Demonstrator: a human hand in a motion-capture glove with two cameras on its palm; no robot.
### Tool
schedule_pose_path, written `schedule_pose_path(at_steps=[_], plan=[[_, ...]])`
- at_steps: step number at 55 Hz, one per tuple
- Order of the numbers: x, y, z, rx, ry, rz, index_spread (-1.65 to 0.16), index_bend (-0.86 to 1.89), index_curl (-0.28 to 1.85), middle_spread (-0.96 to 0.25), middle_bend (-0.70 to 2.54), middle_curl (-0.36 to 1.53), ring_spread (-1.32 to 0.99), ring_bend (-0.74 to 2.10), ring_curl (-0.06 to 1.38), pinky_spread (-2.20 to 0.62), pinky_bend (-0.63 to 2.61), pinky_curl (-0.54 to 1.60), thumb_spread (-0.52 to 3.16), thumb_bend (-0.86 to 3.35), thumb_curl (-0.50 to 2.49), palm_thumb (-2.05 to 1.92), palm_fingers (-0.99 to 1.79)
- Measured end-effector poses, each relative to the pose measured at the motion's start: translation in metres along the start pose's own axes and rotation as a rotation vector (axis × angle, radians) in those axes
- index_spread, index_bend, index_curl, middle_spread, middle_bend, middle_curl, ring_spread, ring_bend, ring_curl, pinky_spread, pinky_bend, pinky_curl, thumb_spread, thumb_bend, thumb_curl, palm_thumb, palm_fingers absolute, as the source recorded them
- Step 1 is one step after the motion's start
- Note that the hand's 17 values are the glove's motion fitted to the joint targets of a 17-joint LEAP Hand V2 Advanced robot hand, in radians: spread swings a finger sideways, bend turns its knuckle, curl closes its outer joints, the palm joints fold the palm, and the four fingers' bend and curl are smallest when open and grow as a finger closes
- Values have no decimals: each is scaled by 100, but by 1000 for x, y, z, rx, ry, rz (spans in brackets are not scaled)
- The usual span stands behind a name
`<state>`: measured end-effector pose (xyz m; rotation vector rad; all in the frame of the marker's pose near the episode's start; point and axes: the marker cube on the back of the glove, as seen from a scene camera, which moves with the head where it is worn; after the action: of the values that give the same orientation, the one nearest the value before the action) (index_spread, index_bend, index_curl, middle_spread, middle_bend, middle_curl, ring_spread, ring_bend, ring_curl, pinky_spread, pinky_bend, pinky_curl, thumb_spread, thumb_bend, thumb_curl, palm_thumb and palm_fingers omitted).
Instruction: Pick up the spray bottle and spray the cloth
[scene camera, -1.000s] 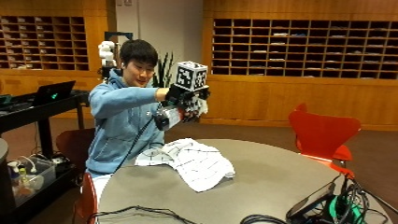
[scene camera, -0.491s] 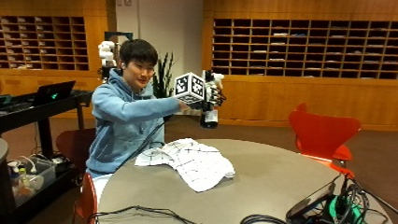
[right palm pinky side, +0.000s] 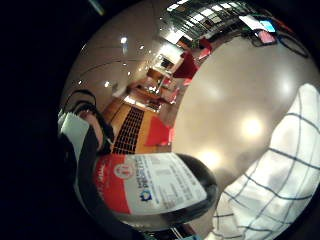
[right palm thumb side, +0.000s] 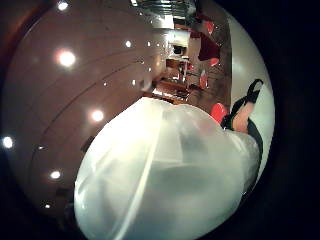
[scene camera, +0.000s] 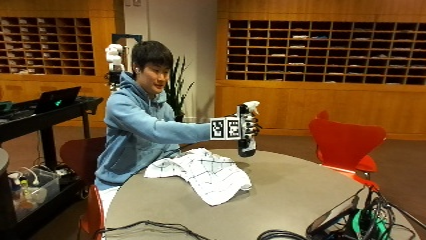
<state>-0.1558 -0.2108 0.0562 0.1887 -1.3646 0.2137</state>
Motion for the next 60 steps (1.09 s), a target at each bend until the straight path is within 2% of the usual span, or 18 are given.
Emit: schedule_pose_path(at_steps=[11,28,35,44,51,60], plan=[[32,4,33,-105,28,6,-19,41,51,-13,52,48,-17,56,44,-23,37,38,29,-3,84,87,136],[48,5,52,-169,69,8,-19,36,51,-13,49,47,-16,54,43,-24,40,39,33,-4,83,85,136],[51,12,52,-210,109,14,-20,23,48,-13,43,45,-15,56,43,-23,46,40,50,-5,78,80,128],[53,26,39,-205,87,25,-24,12,43,-15,31,42,-14,46,40,-12,44,39,77,-5,66,73,102],[49,32,26,-178,78,14,-27,5,36,-13,20,40,-12,44,41,-4,49,41,85,-4,58,68,70],[40,38,13,-155,60,-2,-29,8,29,-10,18,38,-10,43,38,4,51,39,90,-3,52,68,57]])
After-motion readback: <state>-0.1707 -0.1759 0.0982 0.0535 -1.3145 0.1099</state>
